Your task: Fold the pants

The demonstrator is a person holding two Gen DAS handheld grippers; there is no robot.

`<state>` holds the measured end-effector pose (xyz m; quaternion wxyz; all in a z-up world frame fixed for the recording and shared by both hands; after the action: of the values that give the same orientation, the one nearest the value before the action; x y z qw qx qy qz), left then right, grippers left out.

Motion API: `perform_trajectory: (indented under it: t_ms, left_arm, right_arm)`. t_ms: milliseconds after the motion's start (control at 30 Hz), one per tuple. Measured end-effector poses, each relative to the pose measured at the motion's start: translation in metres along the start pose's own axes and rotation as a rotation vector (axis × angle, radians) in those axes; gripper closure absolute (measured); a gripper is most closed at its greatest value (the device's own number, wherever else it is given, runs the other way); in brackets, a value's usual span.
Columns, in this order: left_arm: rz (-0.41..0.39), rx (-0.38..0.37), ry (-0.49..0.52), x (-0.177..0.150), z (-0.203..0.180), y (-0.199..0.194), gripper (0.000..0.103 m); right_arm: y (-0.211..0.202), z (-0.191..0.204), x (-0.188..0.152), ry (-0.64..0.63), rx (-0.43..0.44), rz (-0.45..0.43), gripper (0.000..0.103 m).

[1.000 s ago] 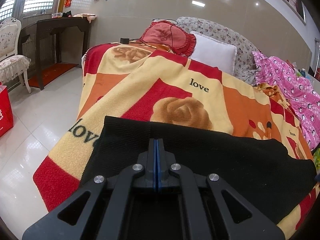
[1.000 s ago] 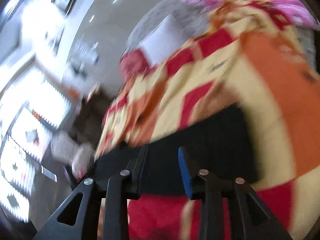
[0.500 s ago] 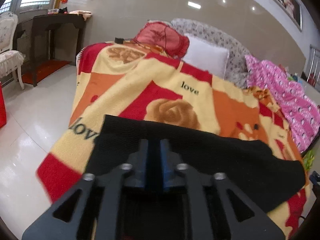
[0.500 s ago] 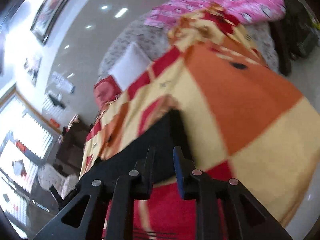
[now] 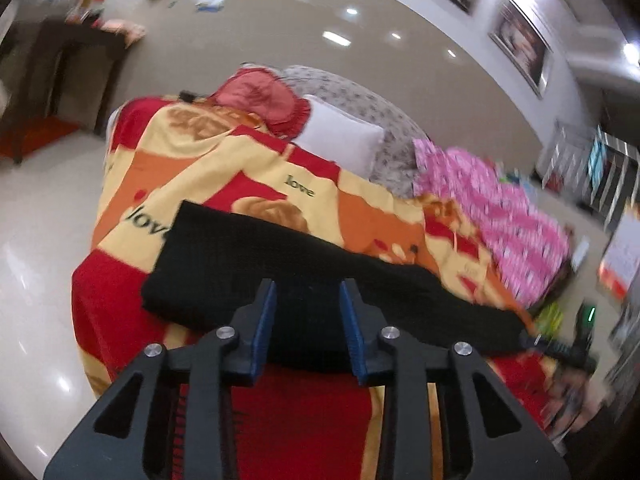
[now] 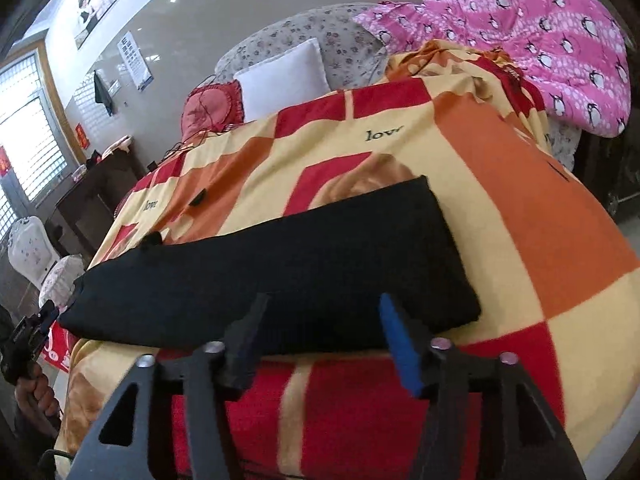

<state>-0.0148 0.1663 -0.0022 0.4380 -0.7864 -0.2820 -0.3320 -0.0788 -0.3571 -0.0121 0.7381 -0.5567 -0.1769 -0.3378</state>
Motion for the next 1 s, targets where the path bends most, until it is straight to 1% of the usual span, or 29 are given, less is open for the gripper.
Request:
perform_trajectory:
  t_ms: [33,67,100,133,167,200,233,267,300,433,500,533,600,633,667,700,767,800,833,900,933,967,1000]
  left_arm:
    - [0.005,0.036,0.033,-0.004,-0.002,0.005,0.073]
    - [0.016,0.067,0.033,-0.007,0.001,0.012,0.077]
    - [0.023,0.104,0.023,-0.01,0.009,0.017,0.088]
    - [0.016,0.129,0.016,-0.012,0.018,0.021,0.097]
    - [-0.002,0.133,0.009,-0.013,0.024,0.022,0.101]
    - [-0.007,0.111,0.001,-0.01,0.03,0.024,0.101]
    - [-0.004,0.107,0.0,-0.008,0.031,0.025,0.102]
    - [-0.009,0.137,0.008,-0.005,0.032,0.027,0.102]
    - [-0.013,0.147,0.014,-0.005,0.033,0.028,0.102]
    - [-0.006,0.16,-0.001,-0.002,0.025,0.024,0.101]
    - [-0.02,0.135,-0.003,0.007,0.016,0.018,0.098]
    - [-0.033,0.142,0.003,0.015,0.013,0.017,0.096]
    - [-0.05,0.188,0.007,0.032,0.012,0.02,0.083]
    - [-0.039,0.191,-0.001,0.039,0.016,0.026,0.082]
    - [-0.01,0.198,-0.012,0.045,0.021,0.036,0.082]
    - [0.03,0.218,-0.029,0.048,0.03,0.048,0.082]
    - [0.141,0.26,-0.077,0.044,0.052,0.076,0.084]
    - [0.081,0.264,-0.07,0.044,0.054,0.072,0.083]
    - [0.1,0.303,-0.059,0.045,0.055,0.075,0.083]
    - [0.113,0.298,-0.121,0.045,0.058,0.068,0.083]
    - [0.118,0.308,-0.143,0.046,0.057,0.064,0.084]
    - [0.116,0.32,-0.156,0.047,0.052,0.057,0.083]
    - [0.097,0.313,-0.146,0.048,0.042,0.05,0.08]
  right_arm:
    - [0.001,0.002,0.0,-0.002,0.0,0.0,0.029]
    - [0.003,0.004,0.001,-0.005,-0.001,0.003,0.024]
    - [0.004,0.006,0.001,-0.011,-0.015,0.005,0.023]
    - [0.004,0.008,0.001,-0.014,-0.026,0.007,0.023]
    - [0.004,0.01,0.001,-0.02,-0.041,0.009,0.023]
    - [0.005,0.011,0.001,-0.025,-0.049,0.01,0.023]
    - [0.005,0.012,0.0,-0.03,-0.054,0.01,0.023]
    - [0.004,0.012,-0.001,-0.034,-0.059,0.009,0.023]
    - [0.004,0.013,-0.001,-0.036,-0.06,0.008,0.023]
    - [0.001,0.009,-0.003,-0.01,-0.035,-0.014,0.023]
    - [-0.001,0.008,-0.004,-0.001,-0.024,-0.023,0.024]
    - [-0.002,0.008,-0.004,-0.001,-0.022,-0.025,0.024]
    - [-0.002,0.009,-0.004,-0.011,-0.026,-0.023,0.024]
    - [-0.001,0.01,-0.005,-0.017,-0.03,-0.021,0.024]
    - [-0.001,0.01,-0.005,-0.022,-0.035,-0.02,0.024]
    - [-0.001,0.011,-0.005,-0.023,-0.036,-0.021,0.023]
    - [-0.002,0.01,-0.005,-0.02,-0.032,-0.026,0.023]
    - [-0.002,0.009,-0.006,-0.018,-0.026,-0.03,0.023]
    - [-0.002,0.009,-0.006,-0.017,-0.021,-0.031,0.023]
    - [-0.003,0.007,-0.006,-0.013,-0.004,-0.035,0.022]
    - [-0.004,0.006,-0.006,-0.011,0.002,-0.036,0.022]
    - [-0.004,0.004,-0.005,-0.005,0.014,-0.036,0.022]
    - [-0.005,0.003,-0.005,0.002,0.025,-0.037,0.022]
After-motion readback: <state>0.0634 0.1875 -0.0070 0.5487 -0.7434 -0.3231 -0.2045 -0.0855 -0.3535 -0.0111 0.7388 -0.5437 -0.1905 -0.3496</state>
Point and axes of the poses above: each gripper's, at about its wrist camera, not at the fingertips, and y roughly the way its jaws point, z to its left, x to its top, the point moved 2 cm from there along y, roughly the way its jaws point, and after that the axes turned 7 degrees about z, right-handed, at the moved point
